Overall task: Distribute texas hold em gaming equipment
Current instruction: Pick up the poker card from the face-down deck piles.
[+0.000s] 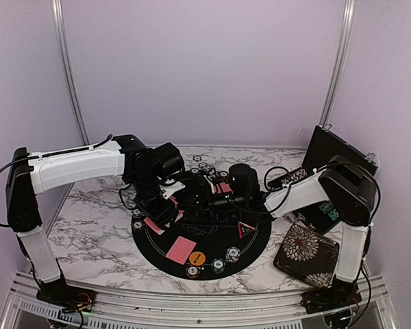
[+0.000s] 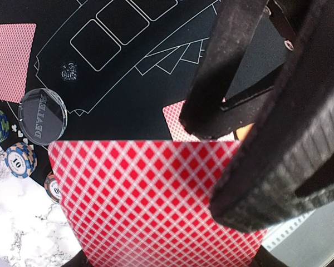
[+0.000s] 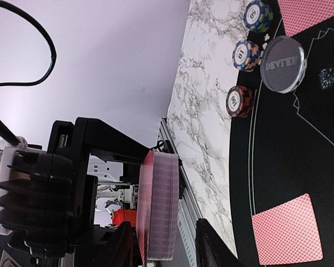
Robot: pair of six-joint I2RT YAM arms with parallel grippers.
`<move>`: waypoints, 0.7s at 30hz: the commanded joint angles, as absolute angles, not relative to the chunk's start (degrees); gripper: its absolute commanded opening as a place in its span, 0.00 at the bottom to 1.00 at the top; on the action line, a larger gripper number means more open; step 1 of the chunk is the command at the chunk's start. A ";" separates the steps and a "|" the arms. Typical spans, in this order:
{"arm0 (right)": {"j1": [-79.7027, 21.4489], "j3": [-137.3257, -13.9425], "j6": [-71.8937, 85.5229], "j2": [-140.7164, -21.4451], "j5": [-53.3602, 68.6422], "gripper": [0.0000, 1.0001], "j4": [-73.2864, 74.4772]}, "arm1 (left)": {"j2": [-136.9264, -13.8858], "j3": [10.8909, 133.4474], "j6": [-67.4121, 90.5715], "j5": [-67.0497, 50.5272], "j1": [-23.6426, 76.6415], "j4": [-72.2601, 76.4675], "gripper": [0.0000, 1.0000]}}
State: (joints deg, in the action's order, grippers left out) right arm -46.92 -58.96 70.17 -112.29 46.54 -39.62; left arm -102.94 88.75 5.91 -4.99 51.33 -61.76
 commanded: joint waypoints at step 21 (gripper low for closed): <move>-46.30 -57.04 69.67 -107.43 45.34 0.27 -38.85 | -101.66 88.68 5.32 -5.03 51.41 -62.11 0.44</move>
State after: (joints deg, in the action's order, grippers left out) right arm -45.80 -56.97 70.04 -108.53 45.50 -38.89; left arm -102.94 88.75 5.91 -4.97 51.33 -61.76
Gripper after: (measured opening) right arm 0.272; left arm 0.669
